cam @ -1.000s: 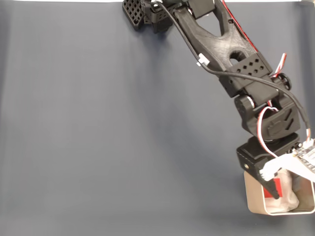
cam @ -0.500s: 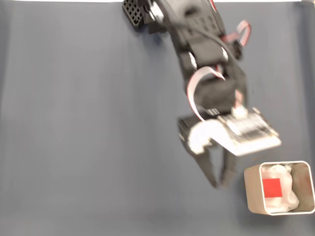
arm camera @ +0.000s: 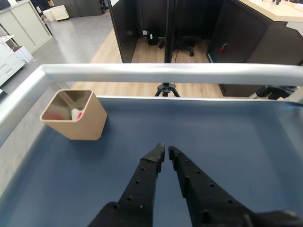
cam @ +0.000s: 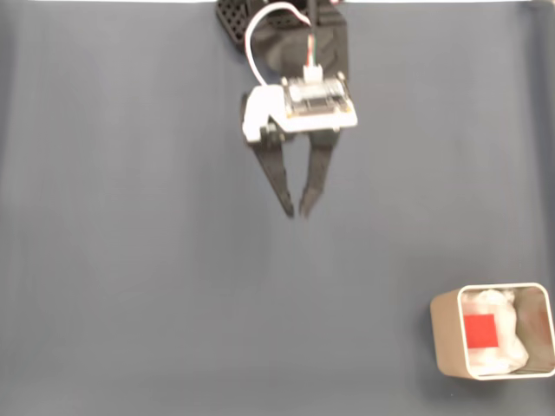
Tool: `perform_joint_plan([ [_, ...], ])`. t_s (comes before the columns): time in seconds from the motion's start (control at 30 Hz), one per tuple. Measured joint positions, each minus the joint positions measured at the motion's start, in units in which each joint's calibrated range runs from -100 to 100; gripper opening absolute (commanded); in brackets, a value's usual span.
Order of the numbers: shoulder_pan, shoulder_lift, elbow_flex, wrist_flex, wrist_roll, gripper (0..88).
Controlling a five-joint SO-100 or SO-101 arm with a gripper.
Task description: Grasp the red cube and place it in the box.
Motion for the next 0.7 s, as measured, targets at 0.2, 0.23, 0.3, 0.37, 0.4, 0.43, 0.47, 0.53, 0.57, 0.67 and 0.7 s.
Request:
perform_joint_plan([
  [0.2,0.3,-19.02,22.42,0.08,0.0,0.0],
  [0.23,0.37,-21.88,25.77,0.24,0.0,0.0],
  [0.3,0.45,-27.01,31.56,1.43,0.0,0.0],
  [0.37,0.45,-31.0,35.99,3.1,0.0,0.0],
  [0.4,0.45,-32.91,37.79,3.9,-0.05,0.0],
  [0.43,0.45,-34.48,39.6,4.69,-0.2,0.0],
  [0.47,0.45,-35.87,41.05,5.65,-0.39,0.0],
  [0.53,0.52,-39.25,43.76,8.59,-0.2,0.0],
  [0.57,0.52,-40.38,44.12,10.18,-0.24,0.0],
  [0.67,0.45,-43.33,44.94,16.55,-0.24,0.0],
  [0.7,0.52,-44.12,45.12,19.25,-0.2,0.0],
])
